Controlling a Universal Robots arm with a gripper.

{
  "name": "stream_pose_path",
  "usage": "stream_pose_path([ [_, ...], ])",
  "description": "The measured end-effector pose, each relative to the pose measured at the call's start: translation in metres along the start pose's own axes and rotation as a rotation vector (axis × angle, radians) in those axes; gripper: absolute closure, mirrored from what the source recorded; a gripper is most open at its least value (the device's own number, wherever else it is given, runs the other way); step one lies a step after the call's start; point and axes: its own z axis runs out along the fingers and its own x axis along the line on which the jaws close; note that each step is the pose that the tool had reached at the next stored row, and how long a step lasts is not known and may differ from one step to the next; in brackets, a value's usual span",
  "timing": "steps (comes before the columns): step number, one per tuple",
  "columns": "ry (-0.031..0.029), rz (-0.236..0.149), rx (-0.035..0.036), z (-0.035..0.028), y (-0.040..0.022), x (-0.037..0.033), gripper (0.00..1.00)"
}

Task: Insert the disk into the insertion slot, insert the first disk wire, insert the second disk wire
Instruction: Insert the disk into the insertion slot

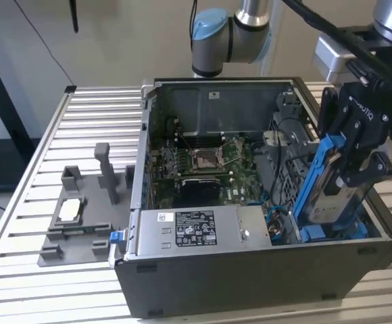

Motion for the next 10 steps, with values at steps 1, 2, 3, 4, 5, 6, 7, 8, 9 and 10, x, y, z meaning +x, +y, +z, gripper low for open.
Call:
stream_pose_path([
  [1, -0.0014, 0.0, 0.0001, 0.0018, 0.0, 0.0, 0.67],
  [2, -0.0021, 0.0, 0.0, 0.0035, -0.0001, 0.0001, 0.67],
  [3, -0.003, 0.0, 0.0001, 0.0054, -0.0001, 0.0001, 0.67],
  [4, -0.0034, 0.0, 0.0001, 0.0068, -0.0002, 0.0002, 0.67],
  [5, -0.0038, 0.0, 0.0001, 0.0074, -0.0002, 0.0002, 0.67],
  [6, -0.0038, 0.0, 0.0001, 0.0074, -0.0002, 0.0001, 0.67],
  [7, -0.0038, 0.0, 0.0001, 0.0074, -0.0002, 0.0002, 0.67],
  [8, -0.0037, 0.0, 0.0001, 0.0074, -0.0002, 0.0002, 0.67],
  [9, -0.0037, 0.0, 0.0001, 0.0074, -0.0002, 0.0002, 0.67],
  [10, -0.0039, 0.0, 0.0001, 0.0075, -0.0002, 0.0002, 0.67],
])
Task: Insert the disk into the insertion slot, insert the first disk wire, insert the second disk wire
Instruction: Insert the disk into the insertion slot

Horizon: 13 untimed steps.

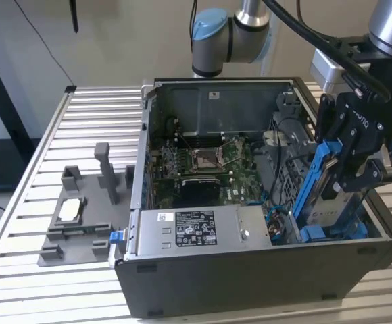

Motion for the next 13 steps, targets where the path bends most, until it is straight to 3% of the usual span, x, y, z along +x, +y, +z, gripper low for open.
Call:
stream_pose_path([
  [5, -0.0004, 0.0, 0.0, 0.0002, -0.0001, -0.0001, 0.66],
  [8, -0.0001, 0.0, 0.0, 0.0001, 0.0, 0.0, 0.53],
  [13, 0.0005, 0.0, 0.0, -0.0015, 0.0, -0.0005, 0.53],
])
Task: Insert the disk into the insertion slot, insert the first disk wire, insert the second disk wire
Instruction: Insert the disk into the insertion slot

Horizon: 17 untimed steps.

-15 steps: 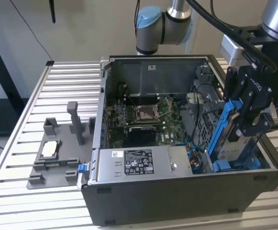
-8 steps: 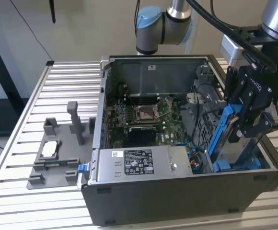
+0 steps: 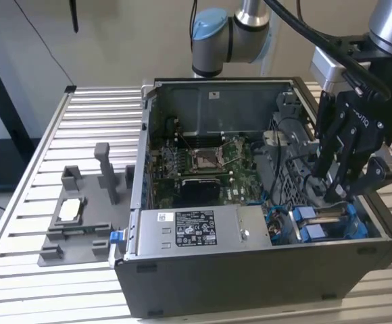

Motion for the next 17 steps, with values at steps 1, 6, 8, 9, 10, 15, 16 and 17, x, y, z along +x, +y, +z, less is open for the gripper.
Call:
stream_pose_path([
  [1, -0.0002, 0.0, 0.0, -0.0021, 0.0, -0.0003, 0.53],
  [6, -0.0003, 0.0, 0.0, -0.0182, 0.0004, -0.004, 0.53],
  [8, -0.0001, 0.0, 0.0019, -0.0187, 0.0003, -0.0083, 0.53],
  [9, -0.0002, 0.0, 0.0036, -0.0186, 0.0003, -0.0111, 0.53],
  [10, 0.0, 0.0, 0.0065, -0.0185, 0.0002, -0.015, 0.53],
  [15, 0.0, -0.001, 0.0156, -0.018, -0.0004, -0.028, 0.53],
  [16, 0.0002, -0.001, 0.0156, -0.0179, -0.0009, -0.0308, 0.53],
  [17, 0.0004, 0.0, 0.0157, -0.0178, -0.0011, -0.0331, 0.53],
])
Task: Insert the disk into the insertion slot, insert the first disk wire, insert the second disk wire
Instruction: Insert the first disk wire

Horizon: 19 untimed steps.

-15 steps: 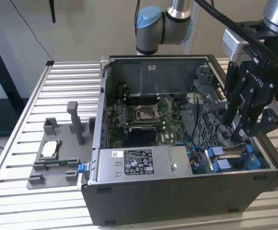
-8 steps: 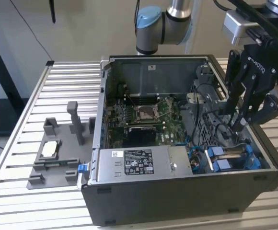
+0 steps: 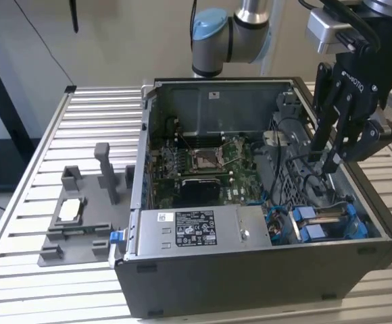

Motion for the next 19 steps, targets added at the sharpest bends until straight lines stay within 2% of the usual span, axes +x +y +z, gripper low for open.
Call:
stream_pose_path([
  [3, -0.0002, 0.0, 0.0001, 0.0015, -0.0008, -0.0056, 0.53],
  [9, -0.0002, 0.0, 0.0011, 0.0049, -0.0021, -0.0087, 0.53],
  [16, -0.0002, 0.0, 0.0035, 0.0081, -0.0035, -0.0173, 0.53],
  [19, -0.0003, 0.0, 0.0046, 0.0098, -0.0037, -0.0181, 0.53],
])
